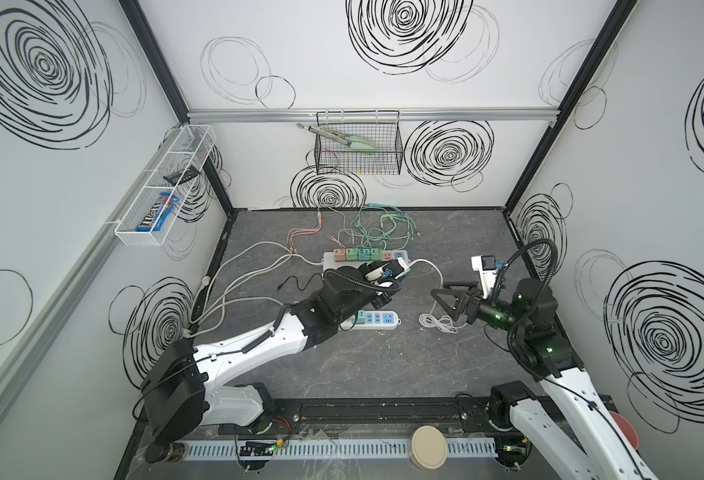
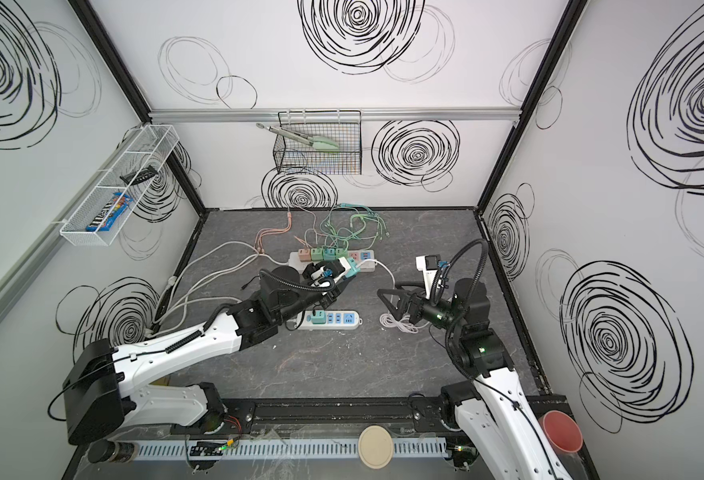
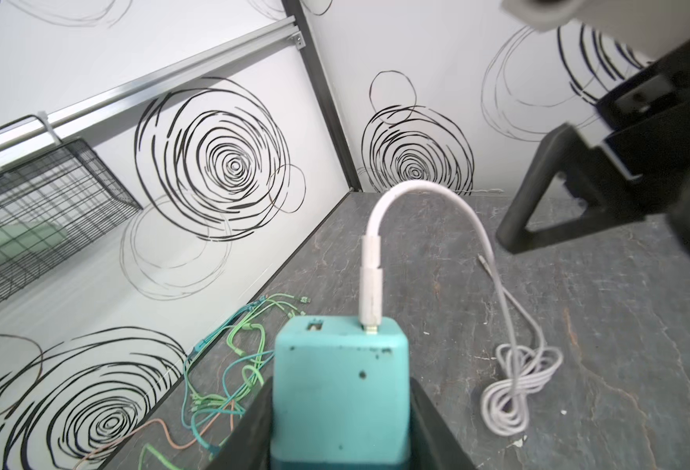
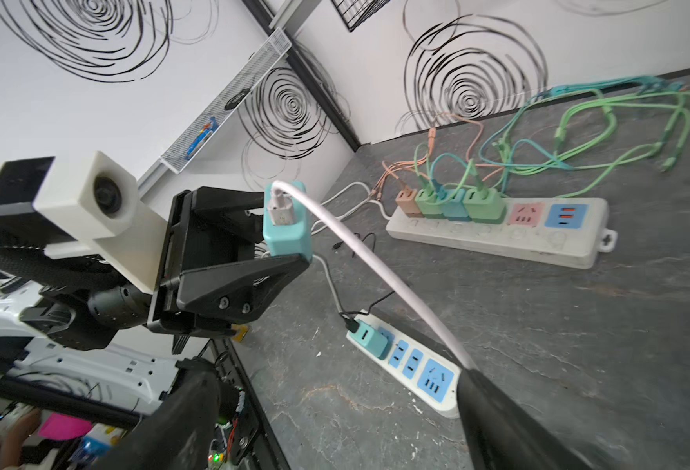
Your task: Insert the plug
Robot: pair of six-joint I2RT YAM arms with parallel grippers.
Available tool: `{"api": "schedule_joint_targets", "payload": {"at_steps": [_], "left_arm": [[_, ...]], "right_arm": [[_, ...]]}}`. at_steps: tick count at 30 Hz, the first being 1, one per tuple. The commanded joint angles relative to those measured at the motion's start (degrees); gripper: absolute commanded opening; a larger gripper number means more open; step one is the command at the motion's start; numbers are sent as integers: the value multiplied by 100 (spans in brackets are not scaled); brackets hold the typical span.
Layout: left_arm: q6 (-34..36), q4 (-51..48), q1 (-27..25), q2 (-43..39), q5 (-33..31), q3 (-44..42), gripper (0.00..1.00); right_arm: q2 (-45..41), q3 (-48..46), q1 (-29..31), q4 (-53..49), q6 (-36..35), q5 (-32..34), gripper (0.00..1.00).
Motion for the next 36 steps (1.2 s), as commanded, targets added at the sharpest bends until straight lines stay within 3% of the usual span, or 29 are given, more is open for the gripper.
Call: {"api": "schedule_joint_targets", "payload": {"at_steps": [1, 6, 11, 15, 23, 31, 36], "left_arm": [[250, 187, 4, 203, -118, 92, 0], [417, 256, 23, 164, 291, -32, 0], [936, 631, -39, -49, 839, -420, 0], [1468, 1106, -136, -210, 835, -859, 0], [2328, 774, -213, -96, 559, -847, 0], [2582, 701, -337, -210, 733, -941, 0], [2778, 483, -345, -203, 707, -907, 0]], "right_arm": [[0, -47, 244, 584, -36, -809, 95], [148, -187, 624, 695, -1, -835, 90], [562, -224, 810, 900, 336, -172, 83], [846, -145, 848, 951, 605, 257, 77], [1342, 529, 856, -335, -543, -132, 66], [1500, 620, 890, -71, -338, -312, 58], [1669, 903, 950, -550, -716, -227, 54]]}}
